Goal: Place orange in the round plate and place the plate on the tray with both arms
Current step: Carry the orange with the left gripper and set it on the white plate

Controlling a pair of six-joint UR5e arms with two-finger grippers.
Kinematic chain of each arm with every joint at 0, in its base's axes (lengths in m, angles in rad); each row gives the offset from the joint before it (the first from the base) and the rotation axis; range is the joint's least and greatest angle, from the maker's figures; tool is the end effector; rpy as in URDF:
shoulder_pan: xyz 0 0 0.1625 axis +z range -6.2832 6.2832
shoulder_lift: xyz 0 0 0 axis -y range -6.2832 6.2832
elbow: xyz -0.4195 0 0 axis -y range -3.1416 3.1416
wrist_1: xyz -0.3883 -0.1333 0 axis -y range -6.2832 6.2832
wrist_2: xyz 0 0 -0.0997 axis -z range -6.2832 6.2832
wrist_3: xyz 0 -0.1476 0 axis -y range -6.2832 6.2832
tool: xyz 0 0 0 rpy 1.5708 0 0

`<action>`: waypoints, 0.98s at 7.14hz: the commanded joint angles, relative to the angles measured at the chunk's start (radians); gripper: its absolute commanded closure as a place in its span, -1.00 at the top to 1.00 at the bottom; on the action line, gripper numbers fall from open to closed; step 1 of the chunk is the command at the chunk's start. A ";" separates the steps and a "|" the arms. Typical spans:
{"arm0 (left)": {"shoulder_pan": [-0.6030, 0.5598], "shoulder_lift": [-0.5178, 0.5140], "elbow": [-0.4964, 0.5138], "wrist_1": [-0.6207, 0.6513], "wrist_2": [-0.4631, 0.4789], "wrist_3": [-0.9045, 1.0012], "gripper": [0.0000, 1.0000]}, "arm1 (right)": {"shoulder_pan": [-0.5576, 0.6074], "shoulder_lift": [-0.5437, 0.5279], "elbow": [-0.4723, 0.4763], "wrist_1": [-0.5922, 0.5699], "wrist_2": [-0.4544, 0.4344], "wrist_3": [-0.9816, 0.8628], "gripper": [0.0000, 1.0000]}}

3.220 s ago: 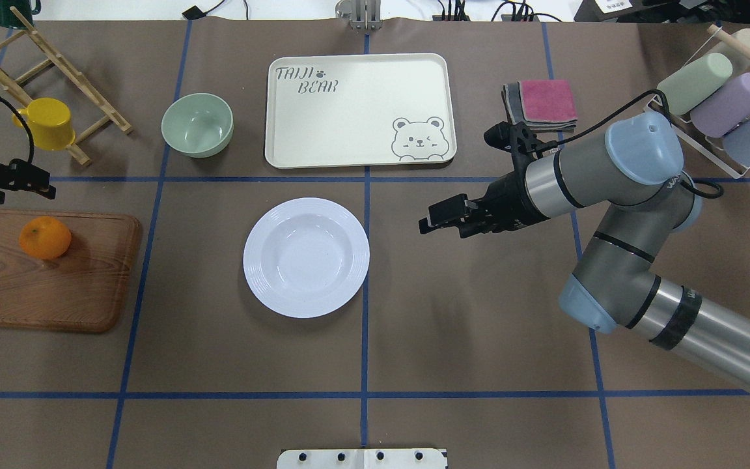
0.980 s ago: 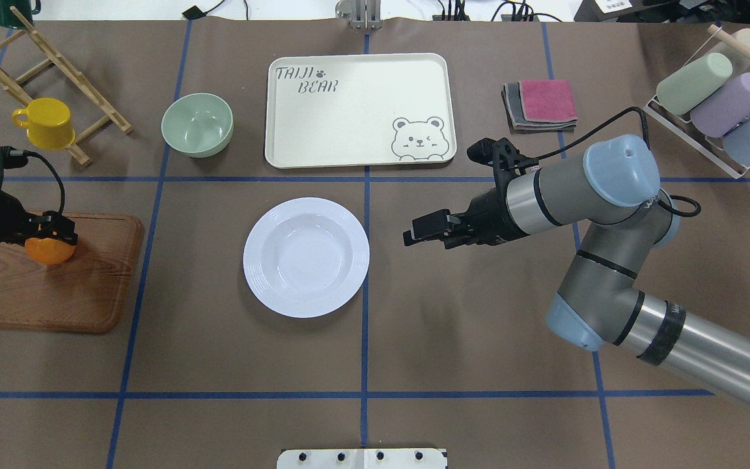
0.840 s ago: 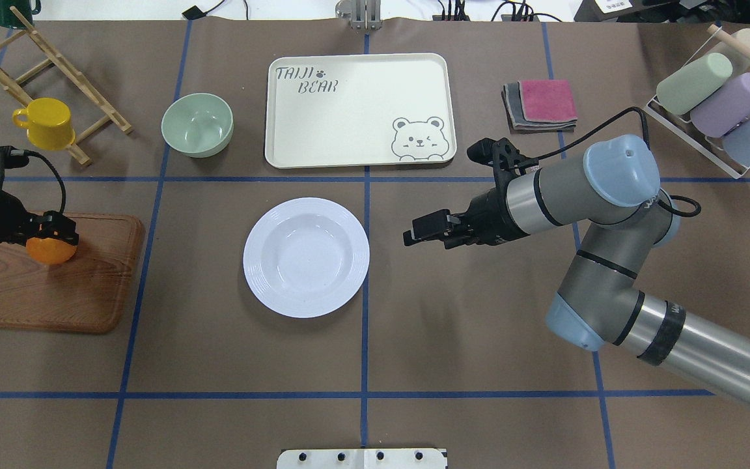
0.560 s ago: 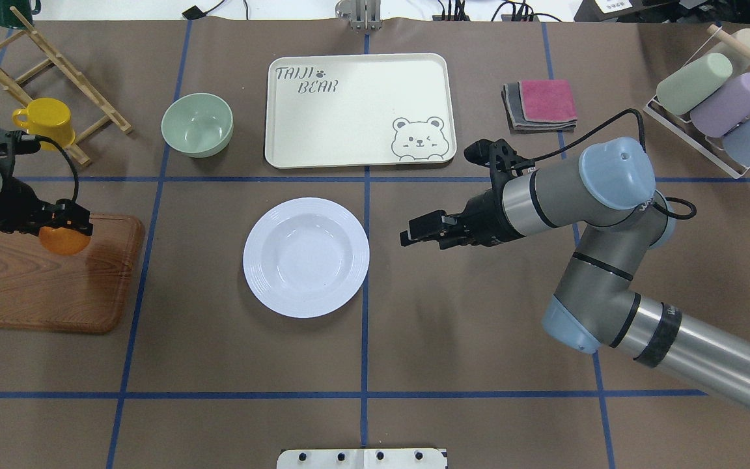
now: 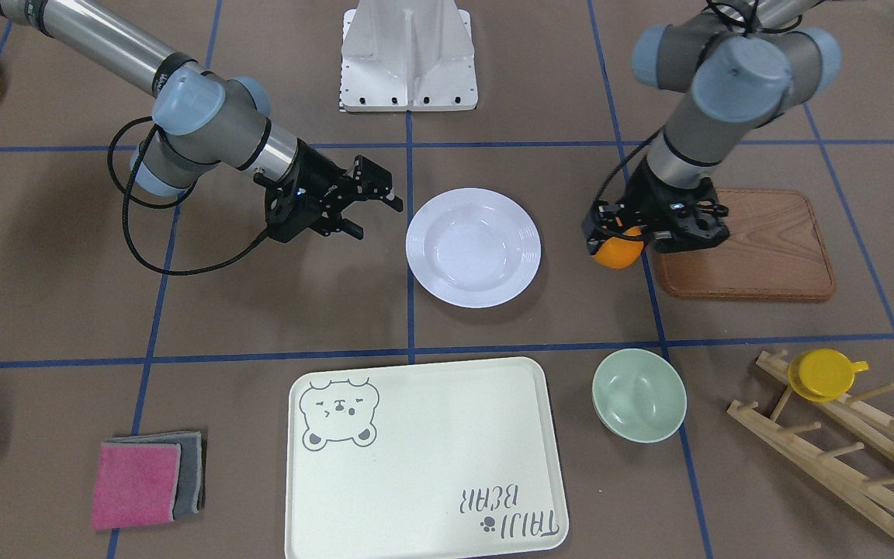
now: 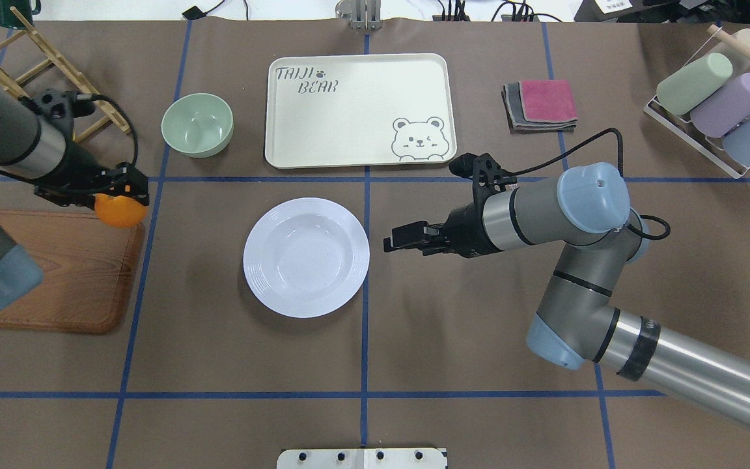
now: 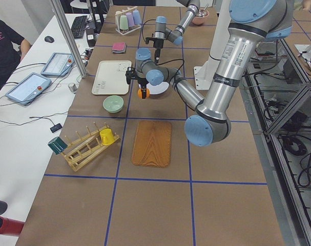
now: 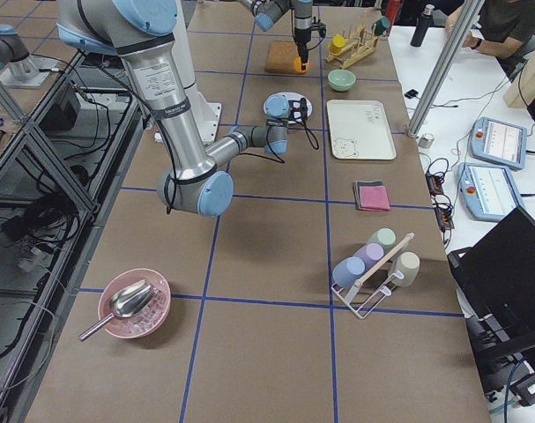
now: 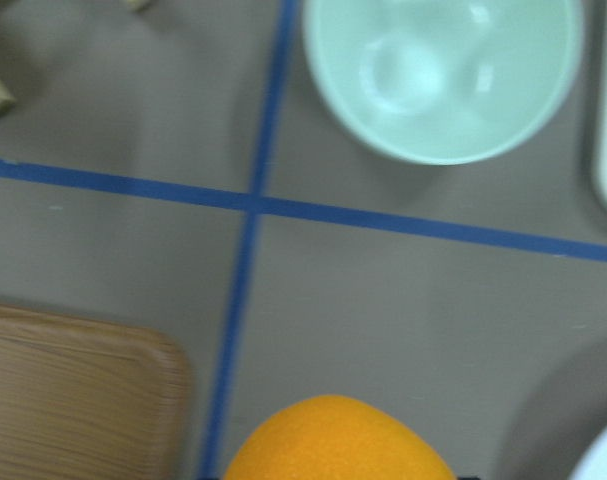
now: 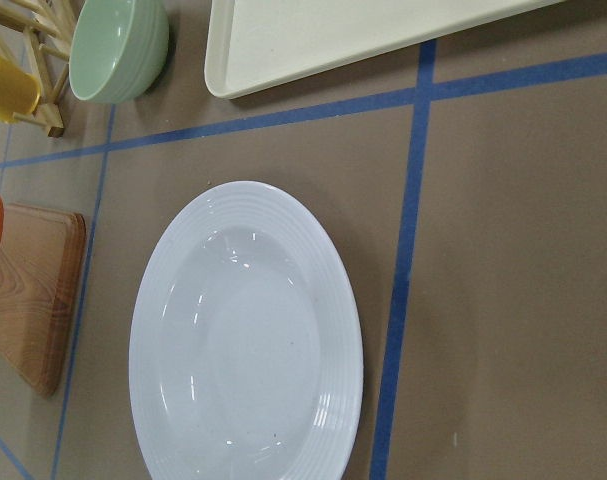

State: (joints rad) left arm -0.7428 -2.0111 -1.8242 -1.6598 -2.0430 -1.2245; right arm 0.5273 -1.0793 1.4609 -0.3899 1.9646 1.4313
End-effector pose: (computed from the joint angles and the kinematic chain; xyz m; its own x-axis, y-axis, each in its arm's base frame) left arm 0.4272 -0.4821 0.3166 0.6155 -0.1548 -0.7728 0.1671 0.9839 -0.0640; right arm -0.5624 -0.4162 0.2892 0.0256 -0.1337 0.9907 -0.1308 0.9820 0.1359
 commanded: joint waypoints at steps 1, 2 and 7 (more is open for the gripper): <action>0.123 -0.153 0.019 0.112 0.099 -0.062 0.42 | -0.019 0.021 -0.039 0.065 -0.062 0.043 0.87; 0.163 -0.181 0.037 0.110 0.130 -0.075 0.44 | -0.030 0.027 -0.057 0.074 -0.084 0.043 0.87; 0.145 -0.204 0.043 0.106 0.132 -0.060 0.99 | -0.087 0.099 -0.154 0.080 -0.182 0.032 0.76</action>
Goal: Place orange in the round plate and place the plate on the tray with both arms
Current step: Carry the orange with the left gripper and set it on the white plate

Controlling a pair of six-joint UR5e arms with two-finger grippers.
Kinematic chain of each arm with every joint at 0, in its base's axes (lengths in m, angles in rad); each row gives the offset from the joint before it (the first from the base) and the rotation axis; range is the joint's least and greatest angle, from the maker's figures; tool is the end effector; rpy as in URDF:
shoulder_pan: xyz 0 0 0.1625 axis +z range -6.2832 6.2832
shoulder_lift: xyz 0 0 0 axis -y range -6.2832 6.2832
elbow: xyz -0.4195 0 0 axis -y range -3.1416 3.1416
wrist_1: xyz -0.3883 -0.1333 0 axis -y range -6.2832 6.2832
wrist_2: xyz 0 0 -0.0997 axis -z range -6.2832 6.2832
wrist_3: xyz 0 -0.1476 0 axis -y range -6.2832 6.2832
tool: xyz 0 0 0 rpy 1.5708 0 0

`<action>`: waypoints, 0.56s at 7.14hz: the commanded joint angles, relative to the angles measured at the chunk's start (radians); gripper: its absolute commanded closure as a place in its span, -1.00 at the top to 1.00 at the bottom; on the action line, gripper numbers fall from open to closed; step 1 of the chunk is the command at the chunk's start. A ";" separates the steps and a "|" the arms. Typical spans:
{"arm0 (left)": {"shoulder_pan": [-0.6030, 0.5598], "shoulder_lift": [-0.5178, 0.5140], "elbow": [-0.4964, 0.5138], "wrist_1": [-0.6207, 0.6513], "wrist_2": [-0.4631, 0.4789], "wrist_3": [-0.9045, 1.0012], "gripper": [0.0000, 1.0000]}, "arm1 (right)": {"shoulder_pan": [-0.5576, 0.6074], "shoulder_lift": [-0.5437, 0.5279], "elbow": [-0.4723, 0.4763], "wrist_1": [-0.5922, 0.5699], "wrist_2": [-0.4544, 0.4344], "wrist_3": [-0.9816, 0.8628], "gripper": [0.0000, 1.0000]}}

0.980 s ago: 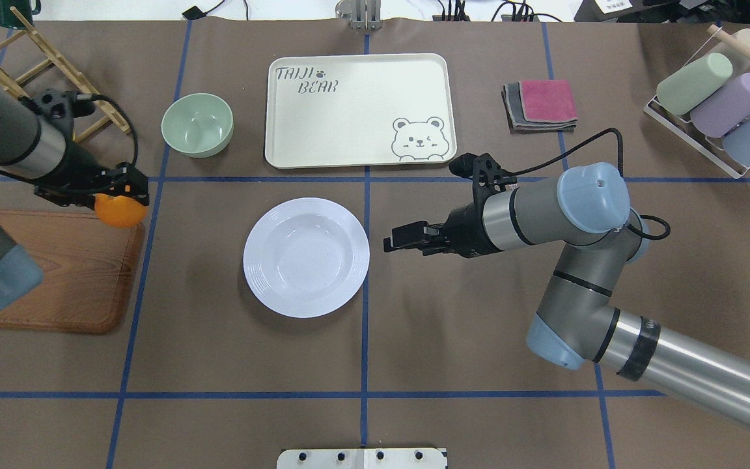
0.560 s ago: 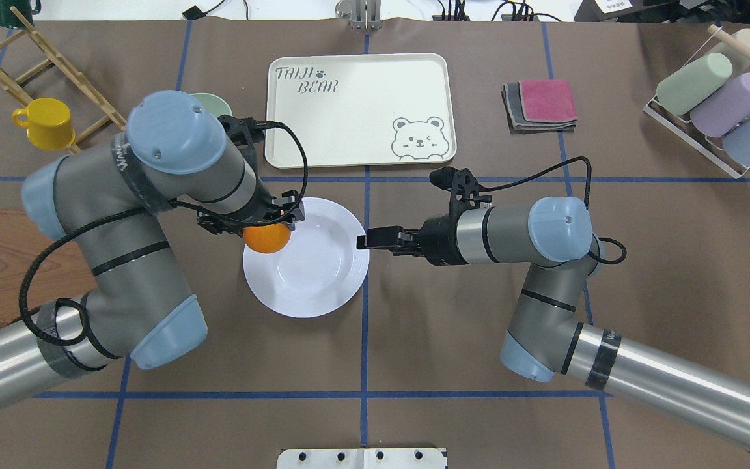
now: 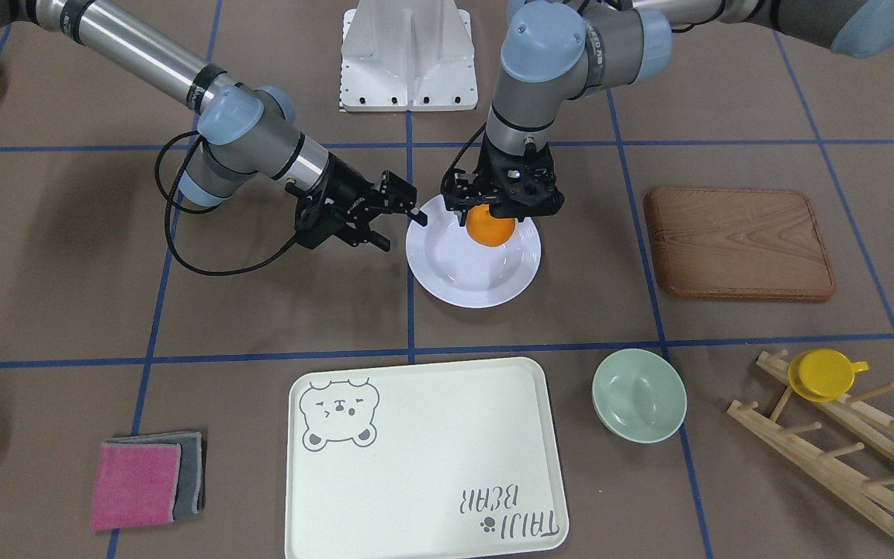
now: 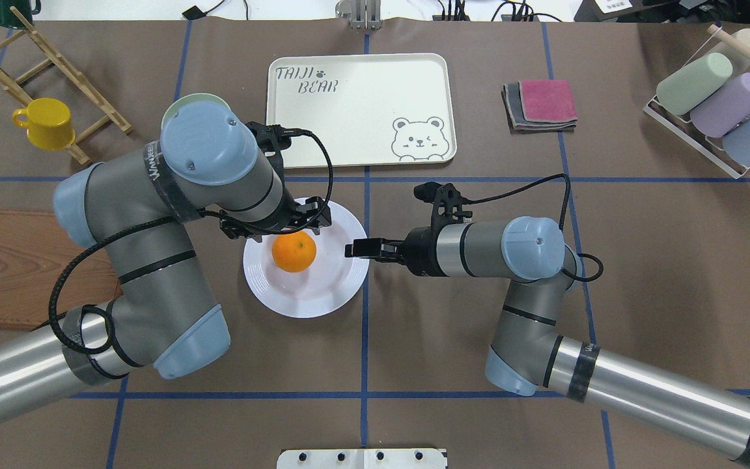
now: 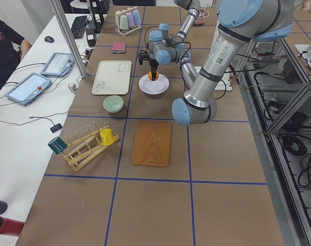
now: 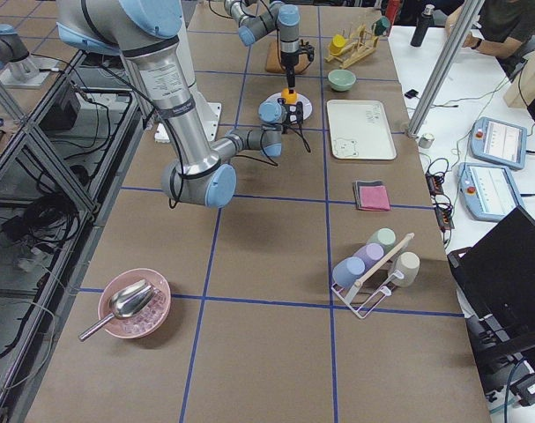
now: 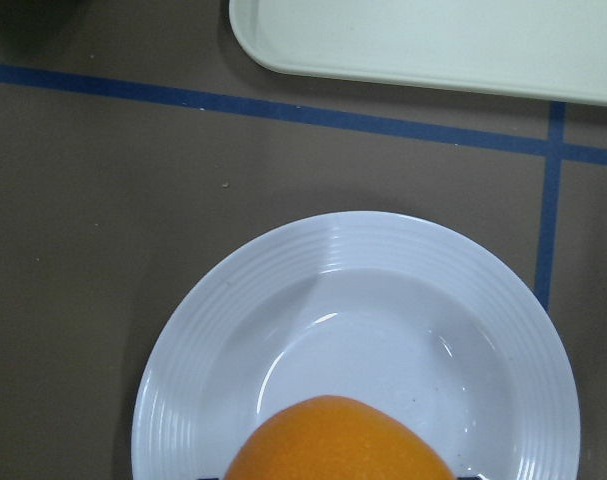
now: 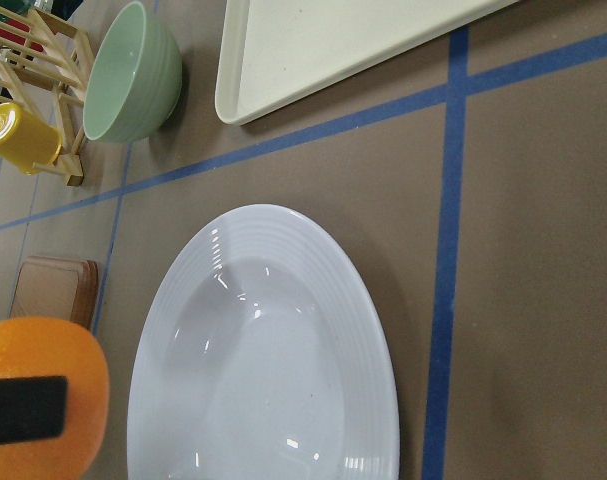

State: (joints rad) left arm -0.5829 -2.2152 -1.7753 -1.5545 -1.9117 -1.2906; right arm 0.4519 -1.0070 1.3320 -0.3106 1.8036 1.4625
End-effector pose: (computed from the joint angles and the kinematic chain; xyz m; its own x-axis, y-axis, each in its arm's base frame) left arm 0.5203 -0.4436 0.2263 0.6263 -0.1007 -0.7731 0.1448 0.9894 -0.0117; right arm -0.6173 -0.4099 0.2913 0.0106 -0.1118 0.9937 -0.2175 0.9697 0.1114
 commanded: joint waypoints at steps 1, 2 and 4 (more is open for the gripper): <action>-0.032 0.003 -0.018 0.004 -0.003 0.008 0.98 | -0.012 0.027 -0.025 0.001 -0.021 0.002 0.73; -0.072 0.014 -0.041 0.013 -0.007 0.055 0.98 | -0.012 0.028 -0.025 0.002 -0.021 0.001 0.64; -0.151 0.083 -0.104 0.042 -0.062 0.198 0.98 | -0.013 0.030 -0.045 0.002 -0.018 0.004 0.32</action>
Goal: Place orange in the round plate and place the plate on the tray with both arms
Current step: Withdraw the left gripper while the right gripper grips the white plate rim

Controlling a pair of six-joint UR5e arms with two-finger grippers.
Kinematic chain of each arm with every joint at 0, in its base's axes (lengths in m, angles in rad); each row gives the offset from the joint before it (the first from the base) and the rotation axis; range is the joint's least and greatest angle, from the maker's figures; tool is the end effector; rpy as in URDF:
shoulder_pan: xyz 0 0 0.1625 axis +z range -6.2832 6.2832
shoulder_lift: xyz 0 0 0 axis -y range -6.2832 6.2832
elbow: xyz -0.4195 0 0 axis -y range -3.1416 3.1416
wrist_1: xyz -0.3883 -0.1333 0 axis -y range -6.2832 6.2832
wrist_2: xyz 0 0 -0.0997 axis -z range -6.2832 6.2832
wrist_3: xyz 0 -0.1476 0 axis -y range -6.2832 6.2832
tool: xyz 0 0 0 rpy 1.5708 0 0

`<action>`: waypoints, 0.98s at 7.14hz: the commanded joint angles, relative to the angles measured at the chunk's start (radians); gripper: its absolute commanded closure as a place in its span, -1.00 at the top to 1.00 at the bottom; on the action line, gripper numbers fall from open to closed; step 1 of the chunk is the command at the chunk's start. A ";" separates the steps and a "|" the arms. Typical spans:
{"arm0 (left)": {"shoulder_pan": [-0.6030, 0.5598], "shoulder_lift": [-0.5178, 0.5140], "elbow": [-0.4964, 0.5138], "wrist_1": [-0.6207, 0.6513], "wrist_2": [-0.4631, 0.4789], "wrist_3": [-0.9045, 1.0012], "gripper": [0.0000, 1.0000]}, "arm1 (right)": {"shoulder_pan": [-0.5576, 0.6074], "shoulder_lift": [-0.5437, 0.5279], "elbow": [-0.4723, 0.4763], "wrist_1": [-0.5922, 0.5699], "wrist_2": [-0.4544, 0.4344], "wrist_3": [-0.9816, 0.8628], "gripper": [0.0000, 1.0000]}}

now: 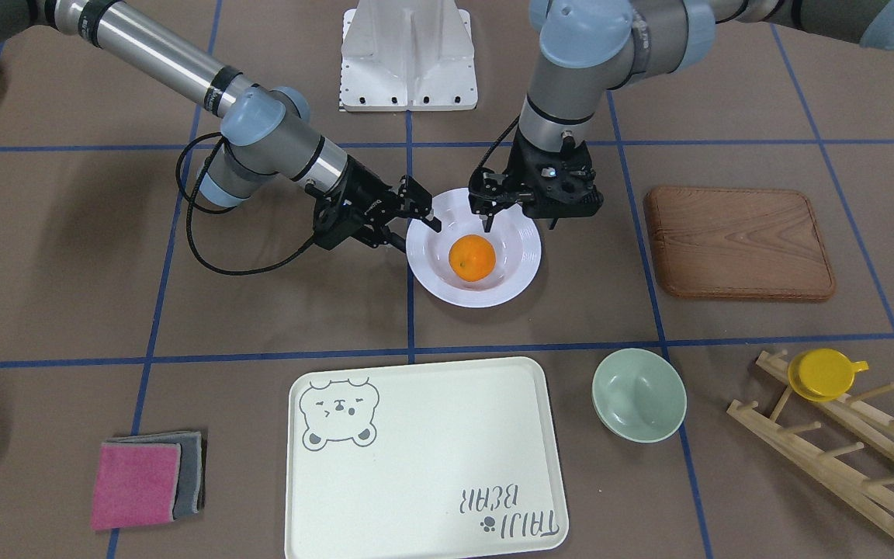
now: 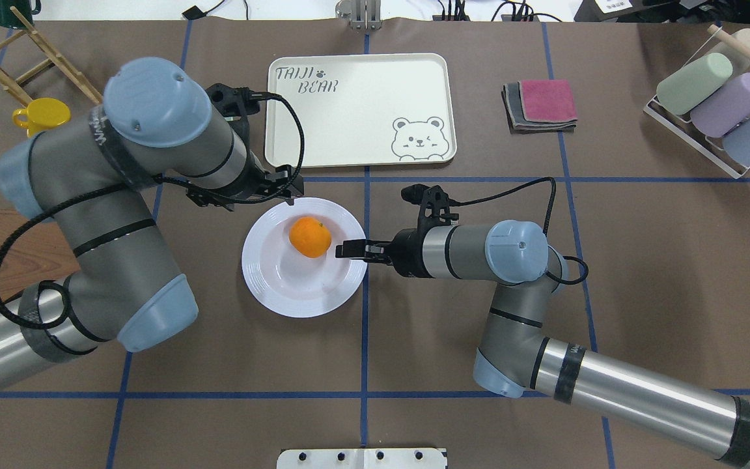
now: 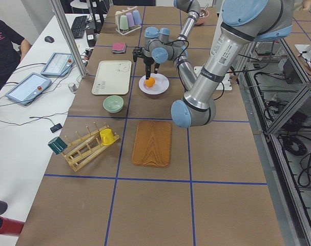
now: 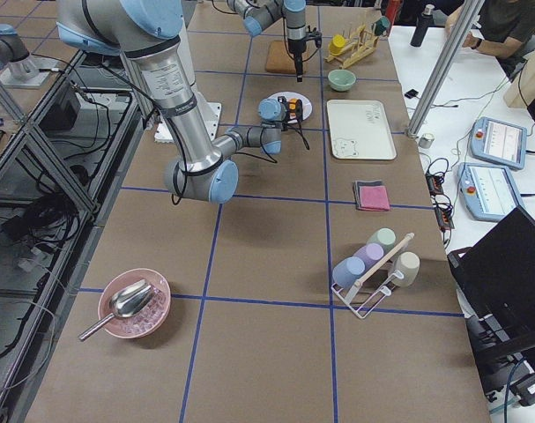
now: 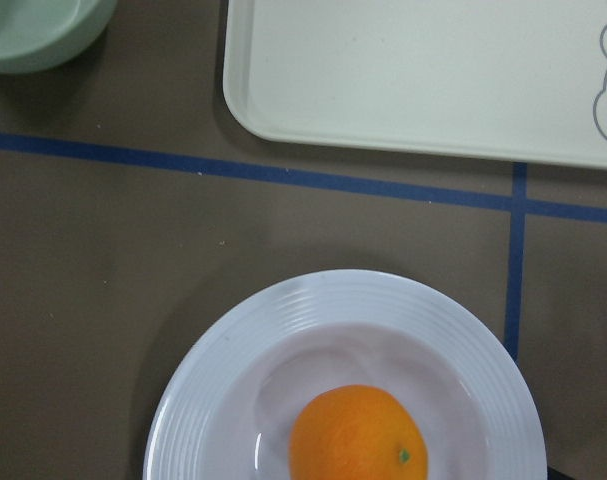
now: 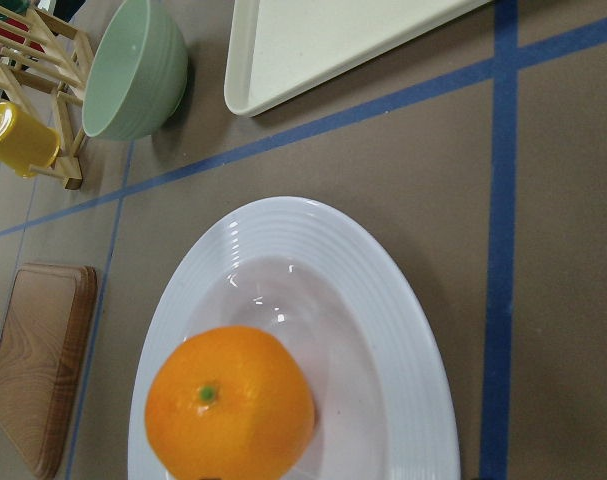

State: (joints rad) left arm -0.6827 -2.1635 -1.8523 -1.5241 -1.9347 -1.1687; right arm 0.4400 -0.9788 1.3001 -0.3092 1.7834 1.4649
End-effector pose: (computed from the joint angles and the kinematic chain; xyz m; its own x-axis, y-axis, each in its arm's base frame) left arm 0.4553 -0.4743 0.2325 0.6343 -0.0444 -0.7718 0.1500 0.9865 0.0665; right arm -0.6311 -0.4100 0.2865 0.0129 -0.1081 0.9941 -0.2254 0.9682 0.1082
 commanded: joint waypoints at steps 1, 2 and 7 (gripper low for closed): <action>-0.069 0.034 -0.027 0.012 -0.059 0.084 0.97 | -0.006 0.005 -0.027 0.004 0.002 0.002 0.31; -0.072 0.039 -0.030 0.012 -0.061 0.086 0.97 | -0.007 0.012 -0.034 0.019 0.001 0.005 0.31; -0.151 0.068 -0.042 0.013 -0.140 0.151 0.96 | -0.012 0.040 -0.041 0.091 0.002 0.029 -0.57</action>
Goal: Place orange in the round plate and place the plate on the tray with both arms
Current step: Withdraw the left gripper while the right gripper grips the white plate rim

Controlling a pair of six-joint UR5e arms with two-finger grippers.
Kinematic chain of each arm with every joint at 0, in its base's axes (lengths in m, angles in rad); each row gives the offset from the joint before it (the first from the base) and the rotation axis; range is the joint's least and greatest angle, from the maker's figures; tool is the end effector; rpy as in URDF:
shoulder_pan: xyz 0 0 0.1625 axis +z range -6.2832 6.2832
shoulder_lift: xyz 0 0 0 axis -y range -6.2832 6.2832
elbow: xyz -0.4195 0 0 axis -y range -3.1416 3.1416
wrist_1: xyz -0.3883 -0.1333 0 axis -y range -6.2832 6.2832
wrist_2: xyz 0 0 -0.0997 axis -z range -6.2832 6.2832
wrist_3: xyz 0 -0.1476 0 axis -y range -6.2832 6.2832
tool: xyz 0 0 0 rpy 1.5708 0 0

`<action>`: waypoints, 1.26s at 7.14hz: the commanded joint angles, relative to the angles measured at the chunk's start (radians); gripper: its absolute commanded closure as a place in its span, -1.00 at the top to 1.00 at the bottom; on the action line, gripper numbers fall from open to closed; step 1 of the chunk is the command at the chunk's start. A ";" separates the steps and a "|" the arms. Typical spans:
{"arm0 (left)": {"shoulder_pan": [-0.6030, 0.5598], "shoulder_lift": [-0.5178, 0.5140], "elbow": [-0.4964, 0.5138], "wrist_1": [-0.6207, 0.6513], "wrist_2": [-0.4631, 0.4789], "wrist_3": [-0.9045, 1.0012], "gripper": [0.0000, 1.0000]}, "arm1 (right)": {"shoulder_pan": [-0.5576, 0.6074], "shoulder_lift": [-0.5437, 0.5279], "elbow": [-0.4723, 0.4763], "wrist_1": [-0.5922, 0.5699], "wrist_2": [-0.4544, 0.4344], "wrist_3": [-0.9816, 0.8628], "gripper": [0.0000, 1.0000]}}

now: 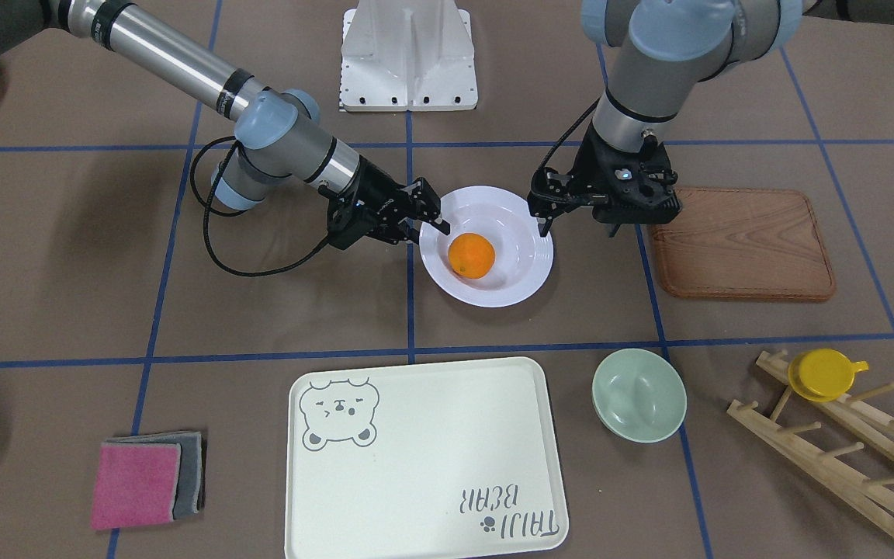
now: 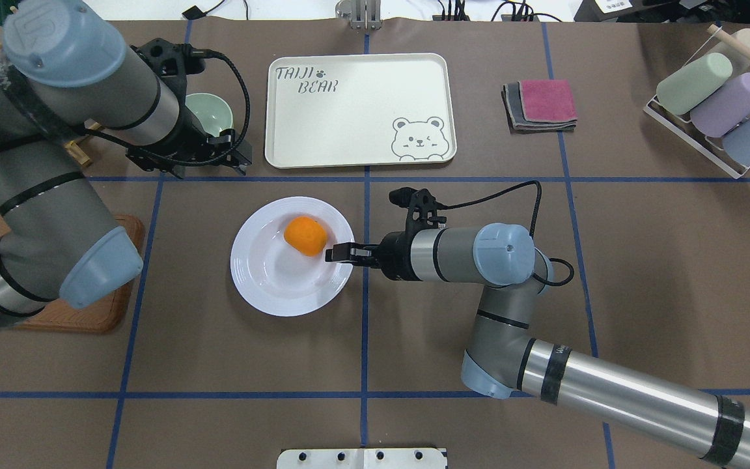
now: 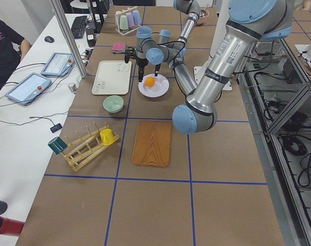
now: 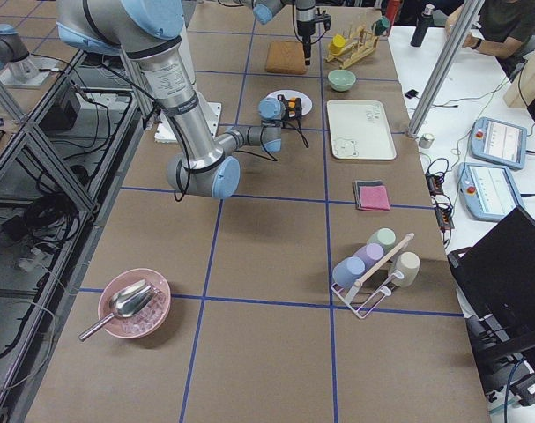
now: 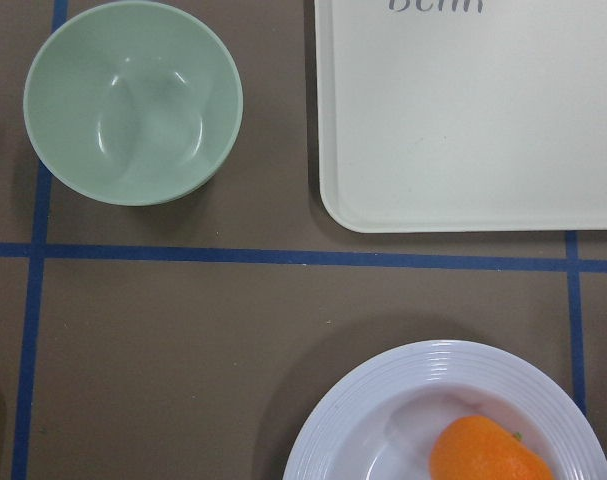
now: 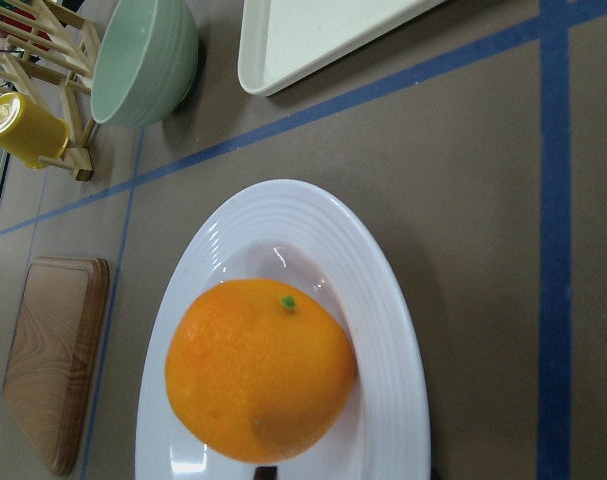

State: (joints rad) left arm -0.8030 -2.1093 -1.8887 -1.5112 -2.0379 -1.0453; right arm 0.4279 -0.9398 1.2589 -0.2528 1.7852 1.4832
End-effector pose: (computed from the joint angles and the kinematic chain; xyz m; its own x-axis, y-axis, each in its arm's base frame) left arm 0.3919 -0.5022 0.2501 0.6300 -0.0077 -0.7765 0.1187 0.9892 0.0865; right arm -0.6433 -0.4054 0.2704 -0.0415 -0.1129 0.9927 -0.2168 0.9709 0.1013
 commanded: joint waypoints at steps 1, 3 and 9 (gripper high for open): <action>-0.038 0.018 -0.009 0.000 -0.039 0.036 0.96 | 0.002 0.001 0.000 0.061 0.000 0.025 -0.74; -0.044 0.018 -0.010 0.000 -0.039 0.036 0.96 | 0.003 0.001 0.013 0.075 0.000 0.043 -1.00; -0.112 0.034 -0.058 0.095 -0.074 0.152 0.94 | 0.052 0.003 0.017 0.231 -0.051 0.340 -1.00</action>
State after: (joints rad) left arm -0.8909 -2.0771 -1.9268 -1.4659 -2.1063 -0.9490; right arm 0.4726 -0.9385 1.2762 -0.0470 1.7632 1.7608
